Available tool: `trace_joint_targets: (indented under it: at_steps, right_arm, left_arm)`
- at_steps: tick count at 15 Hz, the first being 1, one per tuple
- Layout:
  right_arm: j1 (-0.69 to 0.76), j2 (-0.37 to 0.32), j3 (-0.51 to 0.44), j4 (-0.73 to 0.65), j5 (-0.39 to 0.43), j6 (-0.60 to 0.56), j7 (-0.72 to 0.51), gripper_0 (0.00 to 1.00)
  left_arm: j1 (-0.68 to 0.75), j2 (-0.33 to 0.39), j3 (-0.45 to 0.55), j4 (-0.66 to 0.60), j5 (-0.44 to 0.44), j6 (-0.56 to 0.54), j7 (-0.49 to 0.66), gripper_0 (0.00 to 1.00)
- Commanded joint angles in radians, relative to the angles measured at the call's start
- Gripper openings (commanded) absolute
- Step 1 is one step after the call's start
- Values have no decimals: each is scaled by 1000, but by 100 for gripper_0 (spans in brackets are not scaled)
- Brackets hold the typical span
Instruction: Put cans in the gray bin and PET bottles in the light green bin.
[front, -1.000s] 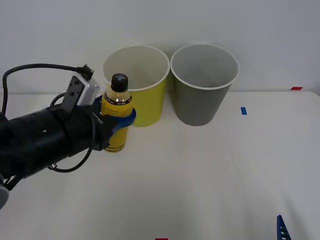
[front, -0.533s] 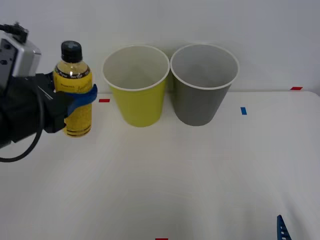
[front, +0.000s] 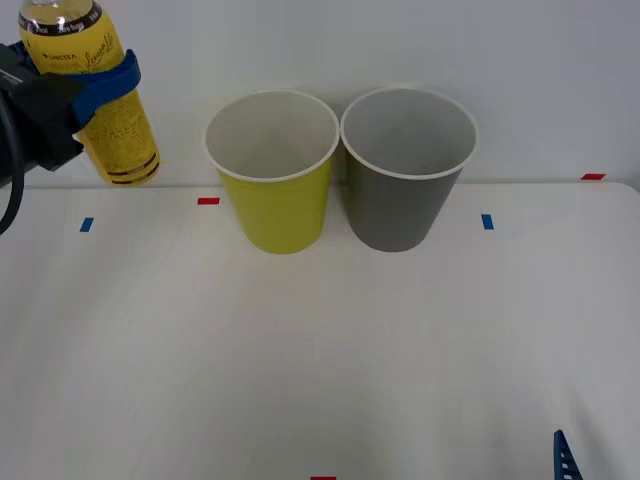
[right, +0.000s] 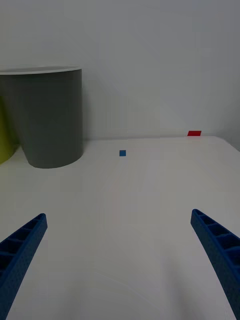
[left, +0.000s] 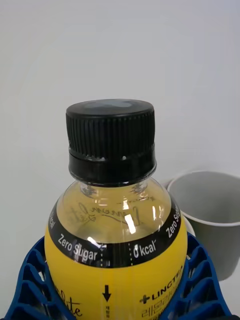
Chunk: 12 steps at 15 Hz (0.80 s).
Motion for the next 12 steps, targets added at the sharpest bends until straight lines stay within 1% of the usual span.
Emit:
trace_joint_targets:
  at_steps: [1, 3, 6, 10, 12]
  right_arm:
    - [0, 0, 0, 0, 0, 0, 0, 100]
    - [0, 0, 0, 0, 0, 0, 0, 100]
    - [0, 0, 0, 0, 0, 0, 0, 100]
    - [0, 0, 0, 0, 0, 0, 0, 100]
    - [0, 0, 0, 0, 0, 0, 0, 100]
  left_arm:
    - [-120, 0, -1, 97, 4, 14, 7, 0]
    - [-200, 0, -7, 153, -5, 42, 4, 0]
    - [-255, -2, -40, 196, -26, 48, 1, 0]
    - [-335, -6, -115, 255, -115, 47, 16, 0]
    - [-354, -6, -148, 303, -120, 4, 19, 0]
